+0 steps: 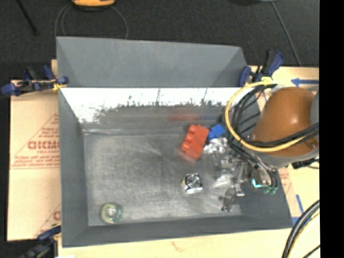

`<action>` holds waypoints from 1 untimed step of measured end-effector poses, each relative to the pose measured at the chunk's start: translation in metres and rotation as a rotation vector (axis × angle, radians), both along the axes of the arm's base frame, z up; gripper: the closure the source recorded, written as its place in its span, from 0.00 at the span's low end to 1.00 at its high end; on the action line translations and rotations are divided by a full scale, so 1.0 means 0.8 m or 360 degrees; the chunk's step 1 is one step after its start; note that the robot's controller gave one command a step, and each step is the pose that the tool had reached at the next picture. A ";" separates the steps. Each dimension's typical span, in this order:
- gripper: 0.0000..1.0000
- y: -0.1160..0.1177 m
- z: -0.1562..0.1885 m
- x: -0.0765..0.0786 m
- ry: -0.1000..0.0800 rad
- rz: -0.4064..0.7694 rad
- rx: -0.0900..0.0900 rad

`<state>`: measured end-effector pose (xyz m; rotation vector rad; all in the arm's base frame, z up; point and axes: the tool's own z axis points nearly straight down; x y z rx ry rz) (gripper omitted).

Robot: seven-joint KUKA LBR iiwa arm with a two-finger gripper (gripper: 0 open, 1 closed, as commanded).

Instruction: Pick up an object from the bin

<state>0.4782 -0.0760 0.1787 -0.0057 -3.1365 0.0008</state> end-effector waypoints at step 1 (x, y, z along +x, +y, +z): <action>0.00 0.071 -0.134 0.054 -0.0021 0.0074 -0.0002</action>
Offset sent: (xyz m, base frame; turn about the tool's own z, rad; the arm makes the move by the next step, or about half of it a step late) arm 0.0399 0.0579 -0.1087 -0.0457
